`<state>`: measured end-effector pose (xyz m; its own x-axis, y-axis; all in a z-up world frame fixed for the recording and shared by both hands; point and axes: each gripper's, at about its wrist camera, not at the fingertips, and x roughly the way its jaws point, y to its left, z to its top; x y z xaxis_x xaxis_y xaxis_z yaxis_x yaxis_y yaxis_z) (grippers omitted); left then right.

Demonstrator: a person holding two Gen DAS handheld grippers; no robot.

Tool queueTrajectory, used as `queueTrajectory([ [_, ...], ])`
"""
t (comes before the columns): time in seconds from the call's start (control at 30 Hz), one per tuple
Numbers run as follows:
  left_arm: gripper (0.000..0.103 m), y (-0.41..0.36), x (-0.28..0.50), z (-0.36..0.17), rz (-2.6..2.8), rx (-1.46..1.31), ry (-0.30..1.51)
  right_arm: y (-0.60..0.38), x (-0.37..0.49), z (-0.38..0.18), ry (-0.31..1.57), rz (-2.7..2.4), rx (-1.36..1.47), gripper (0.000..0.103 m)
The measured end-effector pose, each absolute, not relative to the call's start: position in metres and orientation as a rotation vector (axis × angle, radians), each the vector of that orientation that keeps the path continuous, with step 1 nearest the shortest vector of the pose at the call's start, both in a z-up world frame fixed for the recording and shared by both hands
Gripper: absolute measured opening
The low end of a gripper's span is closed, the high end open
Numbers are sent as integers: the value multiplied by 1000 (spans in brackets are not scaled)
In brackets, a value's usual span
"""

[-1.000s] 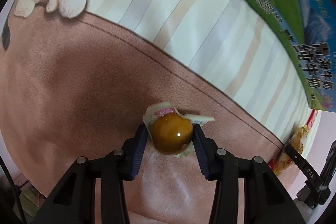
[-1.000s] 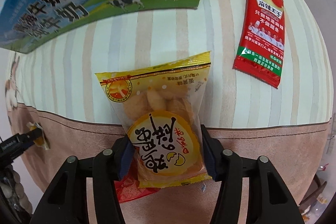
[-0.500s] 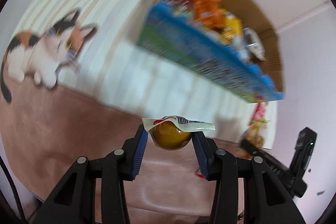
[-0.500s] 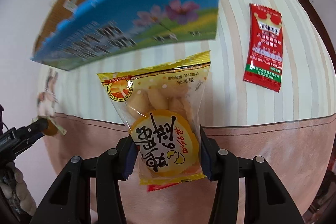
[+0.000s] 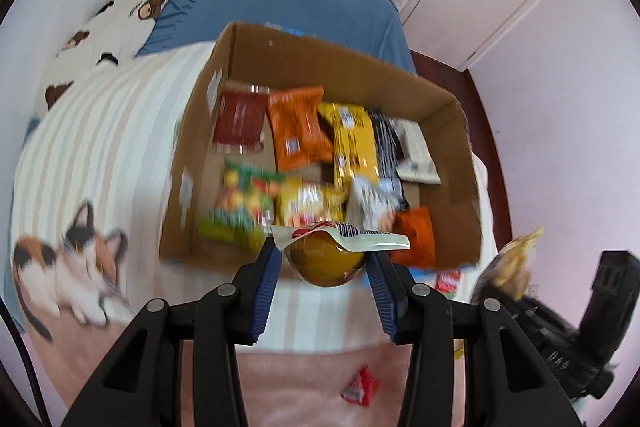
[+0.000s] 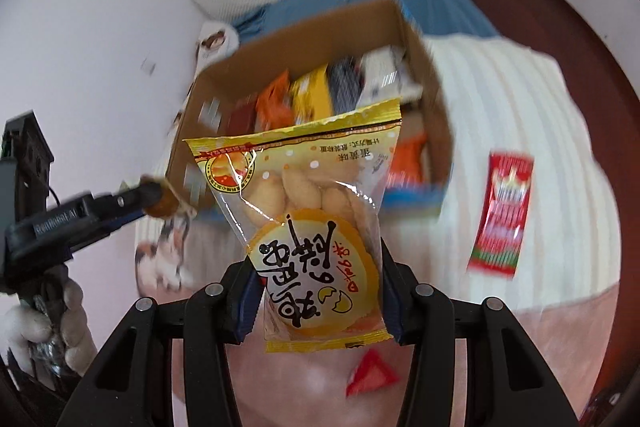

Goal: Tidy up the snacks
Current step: 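Carry both items into the box and open both tools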

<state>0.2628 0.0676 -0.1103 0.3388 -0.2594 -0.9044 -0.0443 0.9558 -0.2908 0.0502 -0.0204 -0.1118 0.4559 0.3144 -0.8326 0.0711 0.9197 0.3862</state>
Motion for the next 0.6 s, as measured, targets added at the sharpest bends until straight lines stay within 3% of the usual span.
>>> queueTrajectory([
  [0.5, 43, 88, 402, -212, -10, -117, 1454, -23, 202, -145, 1158, -26, 268, 53],
  [0.57, 42, 89, 407, -224, 30, -84, 1477, -23, 211, -157, 1187, -62, 259, 64],
  [0.6, 44, 88, 409, -225, 29, -70, 1473, -23, 213, -162, 1197, -87, 251, 82],
])
